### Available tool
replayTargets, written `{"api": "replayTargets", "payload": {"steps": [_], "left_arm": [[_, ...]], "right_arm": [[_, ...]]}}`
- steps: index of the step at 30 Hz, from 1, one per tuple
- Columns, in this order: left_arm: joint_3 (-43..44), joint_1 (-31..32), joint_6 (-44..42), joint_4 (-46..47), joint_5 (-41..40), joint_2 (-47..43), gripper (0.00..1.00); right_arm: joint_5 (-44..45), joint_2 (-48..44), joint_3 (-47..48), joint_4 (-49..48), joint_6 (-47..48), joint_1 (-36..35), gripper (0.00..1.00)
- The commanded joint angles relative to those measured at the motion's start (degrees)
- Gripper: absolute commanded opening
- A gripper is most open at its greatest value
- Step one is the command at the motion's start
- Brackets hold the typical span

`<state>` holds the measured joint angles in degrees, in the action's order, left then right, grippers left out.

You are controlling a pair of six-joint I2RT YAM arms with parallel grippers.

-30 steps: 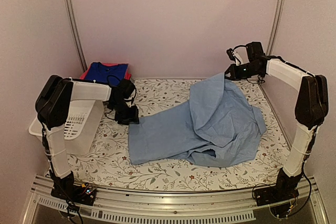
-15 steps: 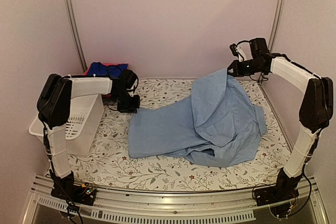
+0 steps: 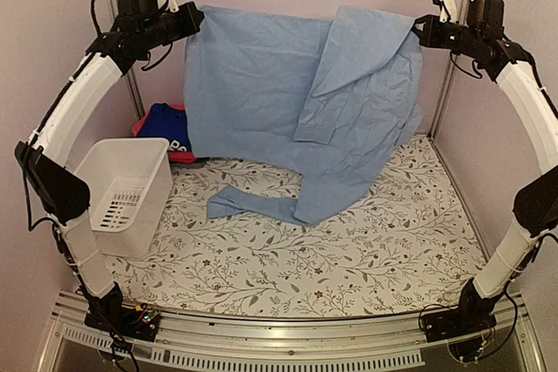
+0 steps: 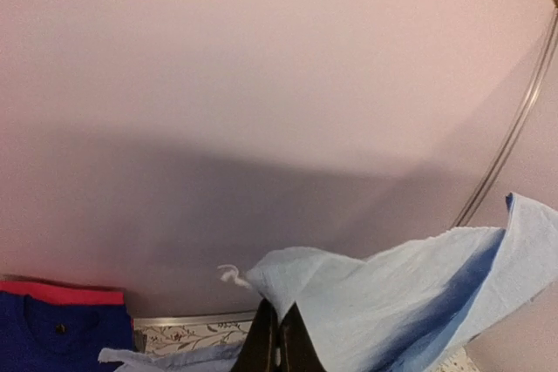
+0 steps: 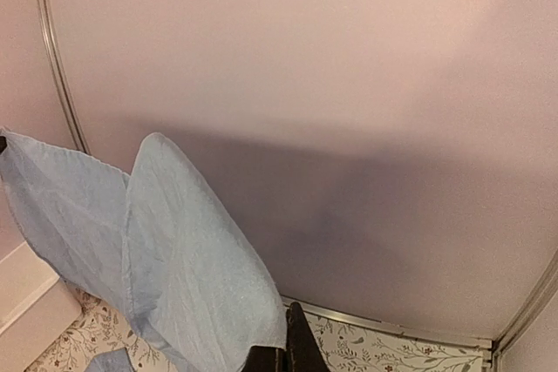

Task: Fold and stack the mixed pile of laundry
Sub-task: Flatten out the crumpled shirt at the center of the board.

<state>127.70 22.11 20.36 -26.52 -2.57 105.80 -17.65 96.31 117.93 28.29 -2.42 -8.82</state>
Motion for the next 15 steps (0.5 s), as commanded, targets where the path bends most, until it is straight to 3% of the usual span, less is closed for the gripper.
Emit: {"api": "replayTargets", "payload": {"steps": [1,4,15], "left_arm": [[3.6,0.2,-4.4,6.8,5.6,-3.0,0.0],[3.4,1.7,-6.1,10.1,9.0,-6.8,0.0],[2.7,15.0,-16.7,14.7,7.1,-19.8,0.0]], "right_arm": [[-2.3,-6.5,2.2,-5.2,-0.7,0.1,0.0],[-6.8,-10.2,2.1,-7.9,-1.1,0.1,0.0],[-16.2,-24.4,3.1,-10.6,-3.8,0.0,0.0]]}}
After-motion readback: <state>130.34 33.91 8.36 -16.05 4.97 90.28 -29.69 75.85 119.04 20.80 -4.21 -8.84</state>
